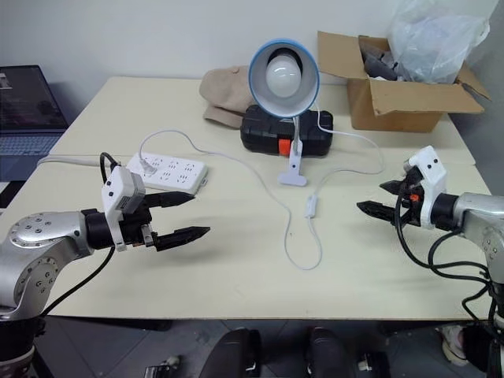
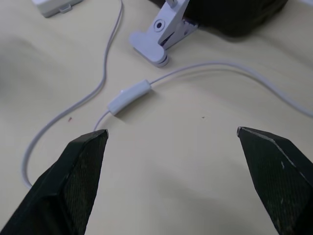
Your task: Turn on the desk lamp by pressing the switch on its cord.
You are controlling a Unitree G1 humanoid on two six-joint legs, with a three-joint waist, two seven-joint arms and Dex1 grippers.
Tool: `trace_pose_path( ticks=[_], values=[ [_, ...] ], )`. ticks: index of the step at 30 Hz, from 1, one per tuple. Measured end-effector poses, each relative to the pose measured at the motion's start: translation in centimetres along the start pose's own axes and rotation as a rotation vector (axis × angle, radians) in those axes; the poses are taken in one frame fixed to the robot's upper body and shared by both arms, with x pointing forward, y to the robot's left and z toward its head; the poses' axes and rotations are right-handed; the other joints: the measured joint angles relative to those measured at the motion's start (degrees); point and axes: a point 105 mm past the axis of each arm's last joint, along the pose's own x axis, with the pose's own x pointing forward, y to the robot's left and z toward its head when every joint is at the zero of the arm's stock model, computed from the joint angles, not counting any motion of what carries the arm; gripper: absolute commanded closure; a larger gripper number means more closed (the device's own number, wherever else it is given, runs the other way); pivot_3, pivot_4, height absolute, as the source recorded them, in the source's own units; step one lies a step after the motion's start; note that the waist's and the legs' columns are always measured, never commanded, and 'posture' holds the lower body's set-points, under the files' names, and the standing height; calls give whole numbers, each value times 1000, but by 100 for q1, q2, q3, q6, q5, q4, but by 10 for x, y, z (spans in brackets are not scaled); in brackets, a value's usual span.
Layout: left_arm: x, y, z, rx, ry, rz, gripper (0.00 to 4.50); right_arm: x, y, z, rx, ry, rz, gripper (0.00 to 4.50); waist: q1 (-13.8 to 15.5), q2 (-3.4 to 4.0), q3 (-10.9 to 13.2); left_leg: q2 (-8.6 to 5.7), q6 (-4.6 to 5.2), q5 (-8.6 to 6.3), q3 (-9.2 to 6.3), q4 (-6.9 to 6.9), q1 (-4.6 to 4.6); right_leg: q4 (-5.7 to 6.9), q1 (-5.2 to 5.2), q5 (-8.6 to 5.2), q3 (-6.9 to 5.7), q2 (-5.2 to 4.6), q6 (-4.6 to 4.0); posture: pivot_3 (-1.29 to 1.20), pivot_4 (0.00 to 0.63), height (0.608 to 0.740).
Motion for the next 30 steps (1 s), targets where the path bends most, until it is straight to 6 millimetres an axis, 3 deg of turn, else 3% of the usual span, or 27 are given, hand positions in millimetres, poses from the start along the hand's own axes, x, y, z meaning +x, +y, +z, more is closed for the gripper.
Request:
trace_pose_path(
  ticks=[4, 8, 16, 22, 30],
  values=[
    [10, -5, 5, -13, -44, -44, 0, 23, 9, 5, 173, 36, 29, 63, -16, -4, -2, 2, 0, 0, 1, 1, 2, 2, 1, 0, 2, 2, 0, 0, 150, 740],
    [22, -18, -2, -30, -26, -125, 0, 59, 14, -2, 386, 91, 37, 63, -13, -3, -2, -2, 0, 0, 3, -1, -4, 3, -5, 2, 4, 3, -3, 0, 150, 740],
    [31, -27, -6, -16, -19, -179, 0, 97, 13, -10, 548, 175, -2, 63, -12, -3, -2, -5, 2, 0, 2, 0, -12, 4, -10, 3, 3, 2, -3, 0, 150, 740],
    [33, -29, -8, 1, -17, -185, 0, 112, 9, 3, 578, 160, -13, 63, -18, -3, -2, -4, 2, 0, 1, -2, -12, 5, -12, 3, 3, 5, -3, 0, 150, 740],
    [34, -29, -11, 11, -26, -174, 0, 125, 5, 2, 600, 183, -22, 63, -26, -2, -2, -3, 3, -1, 1, -3, -12, 5, -13, 3, 3, 5, -3, 0, 150, 740]
  ],
)
